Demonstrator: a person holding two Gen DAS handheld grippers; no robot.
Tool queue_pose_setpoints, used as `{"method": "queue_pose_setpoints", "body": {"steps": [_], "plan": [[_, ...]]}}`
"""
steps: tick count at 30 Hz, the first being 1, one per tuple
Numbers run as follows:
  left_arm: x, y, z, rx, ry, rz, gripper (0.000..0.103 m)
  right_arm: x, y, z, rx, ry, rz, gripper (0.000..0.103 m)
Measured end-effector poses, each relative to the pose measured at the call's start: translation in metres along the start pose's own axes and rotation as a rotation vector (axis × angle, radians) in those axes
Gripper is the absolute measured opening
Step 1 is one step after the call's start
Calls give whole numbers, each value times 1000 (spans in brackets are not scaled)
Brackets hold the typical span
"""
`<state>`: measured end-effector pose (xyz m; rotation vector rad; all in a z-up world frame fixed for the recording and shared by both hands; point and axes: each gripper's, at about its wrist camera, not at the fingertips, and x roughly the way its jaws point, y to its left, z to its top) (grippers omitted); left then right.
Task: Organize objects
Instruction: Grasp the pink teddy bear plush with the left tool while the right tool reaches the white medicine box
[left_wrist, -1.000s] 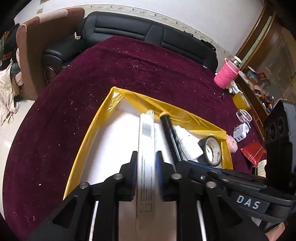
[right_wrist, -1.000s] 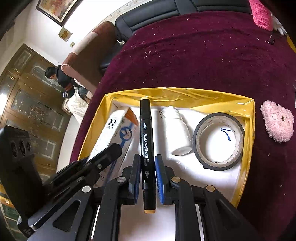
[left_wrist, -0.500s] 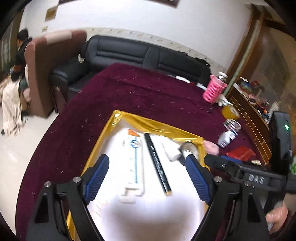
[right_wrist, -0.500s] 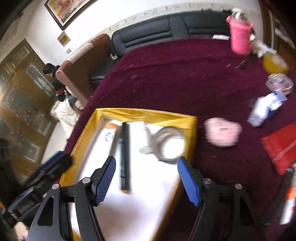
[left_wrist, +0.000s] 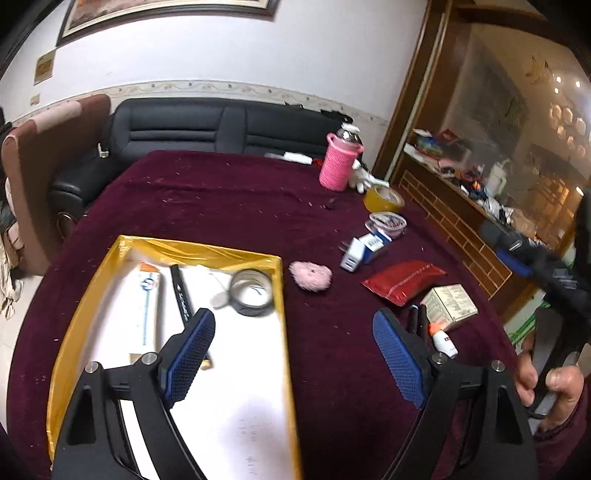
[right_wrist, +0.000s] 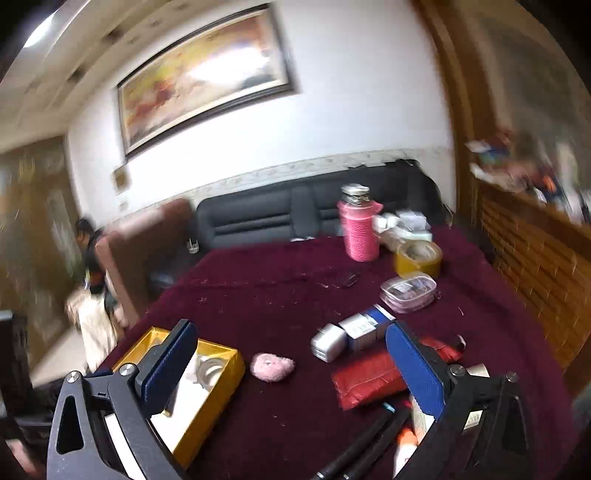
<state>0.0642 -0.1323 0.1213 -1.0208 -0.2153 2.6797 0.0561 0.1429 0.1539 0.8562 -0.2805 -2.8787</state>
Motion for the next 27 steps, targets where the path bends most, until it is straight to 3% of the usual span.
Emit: {"method": "queue_pose_setpoints", "body": {"steps": [1, 2, 5, 10, 14, 20, 24, 27], "plan": [[5, -6, 0, 11, 12, 11, 87, 11, -15, -3, 41, 61, -39, 103], [10, -12, 0, 25, 19, 20, 87, 19, -33, -8, 85, 75, -24, 103], [26, -31, 0, 93, 38, 53, 87, 34, -67, -22, 109, 60, -94, 103], [72, -58, 10, 216, 114, 110, 87, 52, -105, -34, 155, 34, -90, 103], [120, -73, 25, 315, 157, 178, 87, 58, -120, -42, 193, -2, -67, 103], [183, -73, 40, 322, 238, 225, 87, 62, -128, -42, 220, -6, -34, 103], [212, -76, 39, 405, 271, 270, 87, 61, -130, -43, 226, -5, -23, 103], [229, -75, 36, 410, 345, 238, 87, 65, -135, -44, 255, 13, -11, 103]]}}
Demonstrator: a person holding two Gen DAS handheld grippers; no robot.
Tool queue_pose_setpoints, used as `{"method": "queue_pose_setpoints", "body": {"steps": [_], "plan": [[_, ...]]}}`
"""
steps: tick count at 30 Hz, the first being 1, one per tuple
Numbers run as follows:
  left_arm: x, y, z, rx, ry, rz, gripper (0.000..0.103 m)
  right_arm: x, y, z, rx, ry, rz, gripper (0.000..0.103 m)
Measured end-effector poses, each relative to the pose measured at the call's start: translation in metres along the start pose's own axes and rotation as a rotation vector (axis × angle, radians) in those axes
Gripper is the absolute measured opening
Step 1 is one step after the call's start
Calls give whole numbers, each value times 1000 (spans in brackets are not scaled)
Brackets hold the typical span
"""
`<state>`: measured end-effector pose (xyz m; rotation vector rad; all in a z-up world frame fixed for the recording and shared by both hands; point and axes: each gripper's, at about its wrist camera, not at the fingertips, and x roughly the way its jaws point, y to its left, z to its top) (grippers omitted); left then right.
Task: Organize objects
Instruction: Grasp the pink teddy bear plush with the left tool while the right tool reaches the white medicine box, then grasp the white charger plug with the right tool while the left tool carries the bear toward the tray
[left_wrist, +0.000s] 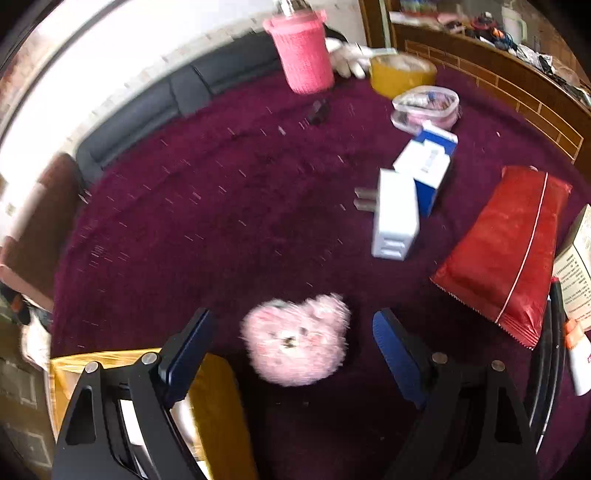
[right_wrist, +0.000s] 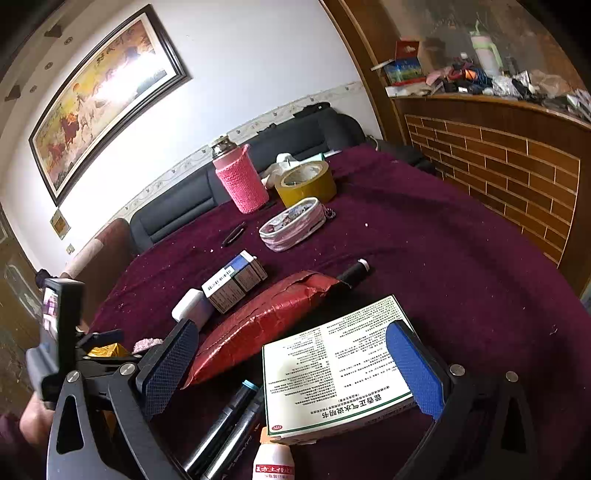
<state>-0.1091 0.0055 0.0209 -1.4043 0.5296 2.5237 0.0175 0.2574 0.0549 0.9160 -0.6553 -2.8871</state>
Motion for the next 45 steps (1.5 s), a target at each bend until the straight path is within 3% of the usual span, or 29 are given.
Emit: {"method": "queue_pose_setpoints", "body": {"steps": [3, 5, 7, 14, 17, 21, 28, 34, 39, 40, 43, 45], "plan": [[5, -3, -1, 28, 32, -36, 81, 2, -6, 0, 32, 11, 7, 103], [3, -2, 1, 6, 41, -81, 45, 1, -7, 0, 39, 8, 6, 103], [-2, 1, -1, -8, 22, -58, 42, 1, -7, 0, 31, 6, -5, 103], [-58, 4, -19, -60, -110, -94, 41, 3, -3, -2, -9, 5, -32, 103], [-100, 8, -36, -110, -187, -161, 43, 3, -4, -2, -14, 3, -41, 103], [-145, 17, -74, -192, -264, -231, 43, 4, -1, -3, -41, 1, -62, 103], [-186, 54, -142, -352, -335, -252, 44, 4, 9, -6, -70, 8, -104, 103], [-196, 90, -183, -444, -372, -227, 44, -3, 53, 13, -66, 97, 88, 103], [-193, 112, -207, -513, -378, -253, 44, 53, 99, 24, -35, 309, 187, 103], [-192, 117, -211, -525, -377, -254, 44, 66, 107, 24, -40, 336, 173, 99], [-189, 130, -221, -547, -371, -255, 44, 103, 125, 22, -55, 413, 116, 72], [-187, 138, -227, -558, -374, -253, 44, 125, 130, 19, -38, 460, 83, 64]]}}
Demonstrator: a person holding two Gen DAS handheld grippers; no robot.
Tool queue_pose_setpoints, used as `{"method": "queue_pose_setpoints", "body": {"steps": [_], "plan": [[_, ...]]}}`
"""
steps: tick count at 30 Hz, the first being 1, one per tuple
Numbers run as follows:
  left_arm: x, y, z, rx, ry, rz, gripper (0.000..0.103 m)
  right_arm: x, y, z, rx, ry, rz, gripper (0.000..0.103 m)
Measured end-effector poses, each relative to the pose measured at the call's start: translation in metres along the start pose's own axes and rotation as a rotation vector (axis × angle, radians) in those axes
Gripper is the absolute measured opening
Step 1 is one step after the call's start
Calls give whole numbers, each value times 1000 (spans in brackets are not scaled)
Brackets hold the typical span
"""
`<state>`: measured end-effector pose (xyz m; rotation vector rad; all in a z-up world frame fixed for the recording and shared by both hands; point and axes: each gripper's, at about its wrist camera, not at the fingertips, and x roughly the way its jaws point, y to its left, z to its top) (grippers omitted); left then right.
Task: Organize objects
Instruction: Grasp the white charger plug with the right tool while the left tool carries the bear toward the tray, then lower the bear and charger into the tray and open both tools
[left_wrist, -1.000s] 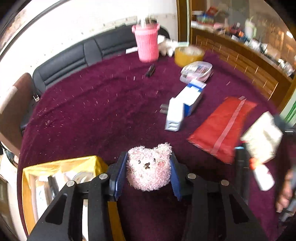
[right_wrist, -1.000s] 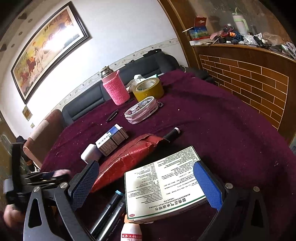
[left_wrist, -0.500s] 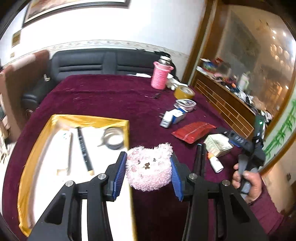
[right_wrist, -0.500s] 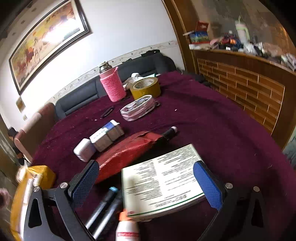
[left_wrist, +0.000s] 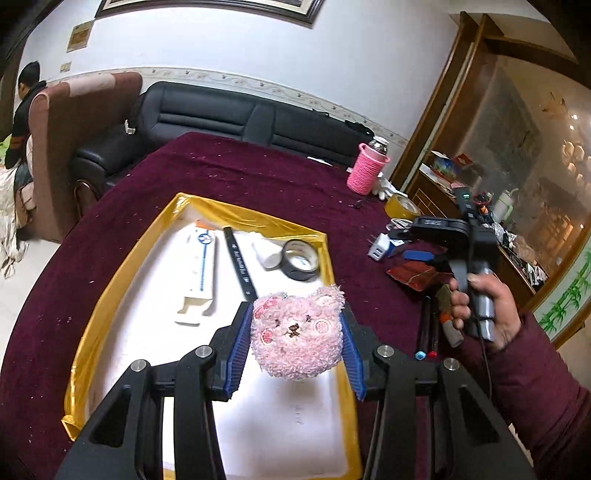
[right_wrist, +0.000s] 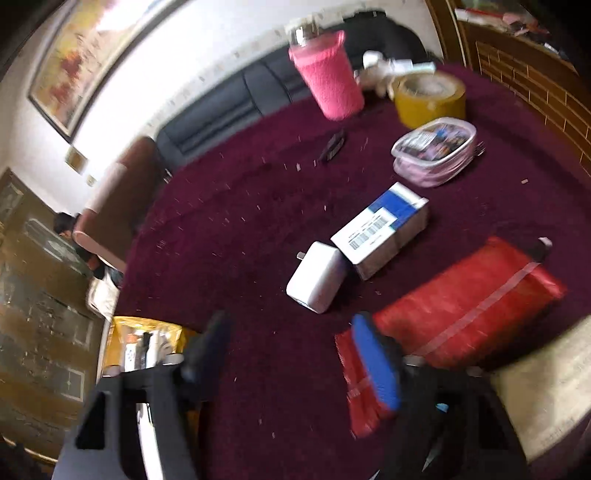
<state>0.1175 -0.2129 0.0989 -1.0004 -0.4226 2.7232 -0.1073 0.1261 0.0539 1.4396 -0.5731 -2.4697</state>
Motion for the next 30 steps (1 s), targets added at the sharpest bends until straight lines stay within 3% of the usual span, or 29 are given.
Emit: {"method": "queue_pose_setpoints", "body": {"steps": [2, 9, 10, 15, 24, 30], "plan": [[0, 7, -1, -11, -2, 0, 44, 15, 0, 5, 24, 25, -38, 57], [11, 24, -8, -47, 25, -29, 44, 43, -5, 25, 140, 4, -83, 49], [12, 25, -10, -51, 28, -29, 44, 45, -7, 26, 145, 4, -95, 35], [14, 36, -9, -80, 29, -20, 44, 39, -6, 22, 128, -17, -93, 30], [8, 52, -5, -96, 16, 54, 44, 8, 8, 1, 115, -8, 123, 27], [10, 62, 16, -26, 28, 169, 44, -13, 56, -26, 11, 28, 276, 28]]}}
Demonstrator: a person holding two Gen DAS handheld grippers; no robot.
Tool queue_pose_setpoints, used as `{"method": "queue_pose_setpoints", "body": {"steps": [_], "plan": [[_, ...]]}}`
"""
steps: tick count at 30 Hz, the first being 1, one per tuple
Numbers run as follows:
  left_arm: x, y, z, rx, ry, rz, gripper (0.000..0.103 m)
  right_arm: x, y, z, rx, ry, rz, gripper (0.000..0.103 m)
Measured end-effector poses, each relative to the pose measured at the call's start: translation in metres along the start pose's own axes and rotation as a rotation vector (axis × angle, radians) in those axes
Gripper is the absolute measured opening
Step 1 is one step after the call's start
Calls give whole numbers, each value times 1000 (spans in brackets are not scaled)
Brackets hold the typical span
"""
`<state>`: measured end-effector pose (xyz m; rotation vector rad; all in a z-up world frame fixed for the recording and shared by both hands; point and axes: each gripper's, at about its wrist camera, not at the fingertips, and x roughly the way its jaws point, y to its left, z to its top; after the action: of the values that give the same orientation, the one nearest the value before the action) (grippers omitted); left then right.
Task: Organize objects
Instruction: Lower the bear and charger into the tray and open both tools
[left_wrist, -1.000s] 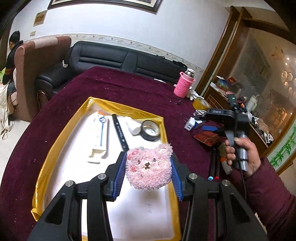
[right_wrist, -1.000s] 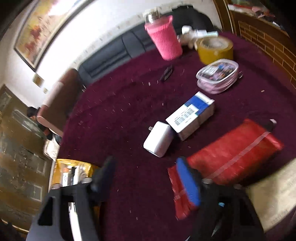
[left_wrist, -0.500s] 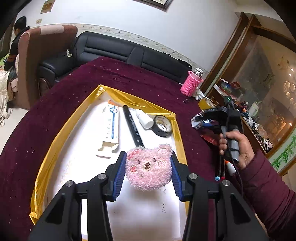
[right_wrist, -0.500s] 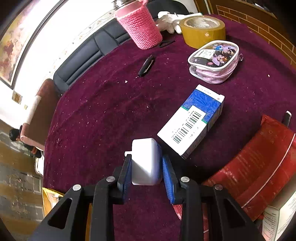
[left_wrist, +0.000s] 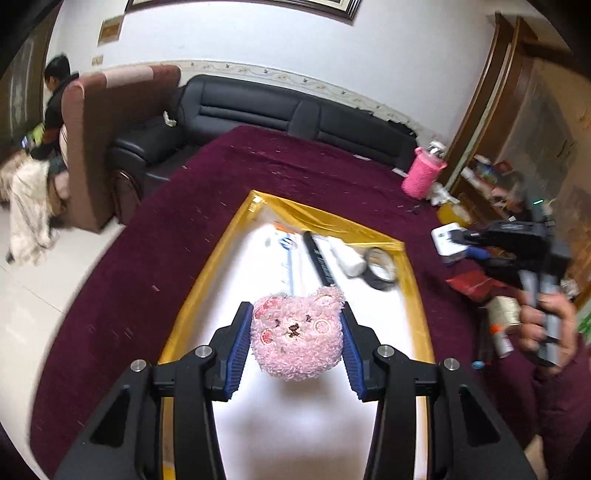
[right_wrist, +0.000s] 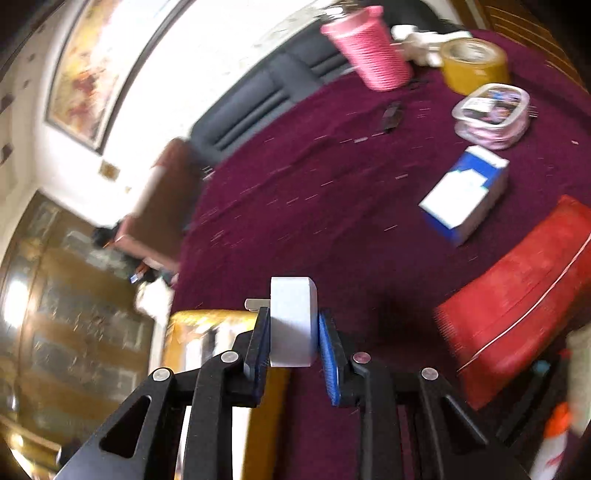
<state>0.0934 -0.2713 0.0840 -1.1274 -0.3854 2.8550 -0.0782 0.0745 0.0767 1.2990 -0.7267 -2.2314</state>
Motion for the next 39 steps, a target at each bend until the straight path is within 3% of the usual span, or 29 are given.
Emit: {"method": "queue_pose_setpoints", "body": {"steps": [5, 9, 12, 20, 30, 39], "plan": [[31, 8, 20, 18, 80, 44, 44, 21, 44, -34, -92, 100, 72, 28], [58, 14, 30, 10, 141, 57, 44, 45, 69, -58, -167, 163, 68, 28], [75, 20, 34, -15, 174, 71, 44, 62, 79, -72, -200, 195, 49, 28], [105, 23, 42, -45, 224, 85, 44, 95, 88, -87, -318, 211, -105, 28], [116, 24, 50, -95, 195, 48, 49, 99, 81, -82, -315, 196, -144, 28], [99, 23, 48, -144, 161, -29, 72, 100, 83, -85, -331, 170, -159, 28]]}}
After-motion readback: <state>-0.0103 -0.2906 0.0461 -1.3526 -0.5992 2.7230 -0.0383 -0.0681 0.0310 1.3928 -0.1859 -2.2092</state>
